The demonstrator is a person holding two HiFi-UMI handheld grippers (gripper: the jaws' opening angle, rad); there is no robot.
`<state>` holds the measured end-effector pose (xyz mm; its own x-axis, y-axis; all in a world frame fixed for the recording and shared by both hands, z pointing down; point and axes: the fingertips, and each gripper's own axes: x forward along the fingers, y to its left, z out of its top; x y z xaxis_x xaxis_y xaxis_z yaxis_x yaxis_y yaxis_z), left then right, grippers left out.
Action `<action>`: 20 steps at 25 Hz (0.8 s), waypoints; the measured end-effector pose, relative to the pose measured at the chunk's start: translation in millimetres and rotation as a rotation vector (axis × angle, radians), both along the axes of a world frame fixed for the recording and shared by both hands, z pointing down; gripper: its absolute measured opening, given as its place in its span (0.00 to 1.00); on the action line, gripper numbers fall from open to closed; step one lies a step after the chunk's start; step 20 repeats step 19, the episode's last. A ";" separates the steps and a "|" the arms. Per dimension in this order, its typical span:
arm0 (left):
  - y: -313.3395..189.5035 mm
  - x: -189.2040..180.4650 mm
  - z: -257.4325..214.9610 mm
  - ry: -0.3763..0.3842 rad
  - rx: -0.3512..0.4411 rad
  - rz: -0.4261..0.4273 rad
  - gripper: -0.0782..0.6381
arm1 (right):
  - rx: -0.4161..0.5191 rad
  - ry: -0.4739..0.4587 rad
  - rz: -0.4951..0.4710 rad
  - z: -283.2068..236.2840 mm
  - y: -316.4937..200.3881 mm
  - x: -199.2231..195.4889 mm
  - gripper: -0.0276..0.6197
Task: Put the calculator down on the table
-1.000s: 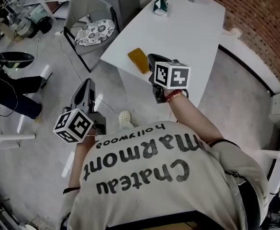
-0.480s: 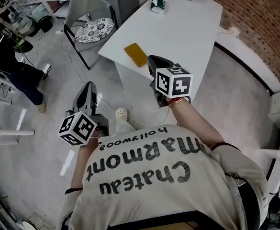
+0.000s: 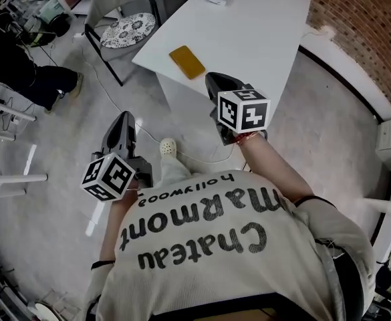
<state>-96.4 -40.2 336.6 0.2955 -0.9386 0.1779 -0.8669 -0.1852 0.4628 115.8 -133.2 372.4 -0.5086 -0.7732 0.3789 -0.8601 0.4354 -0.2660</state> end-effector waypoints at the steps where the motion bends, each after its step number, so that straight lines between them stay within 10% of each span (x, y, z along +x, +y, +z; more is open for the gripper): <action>1: 0.1 0.8 0.8 0.000 -0.003 0.000 0.11 | 0.000 -0.001 0.001 0.6 -0.1 0.9 0.05; 20: -0.1 -5.6 -4.6 0.001 0.018 0.009 0.11 | 0.014 0.020 0.010 1.6 3.4 1.0 0.05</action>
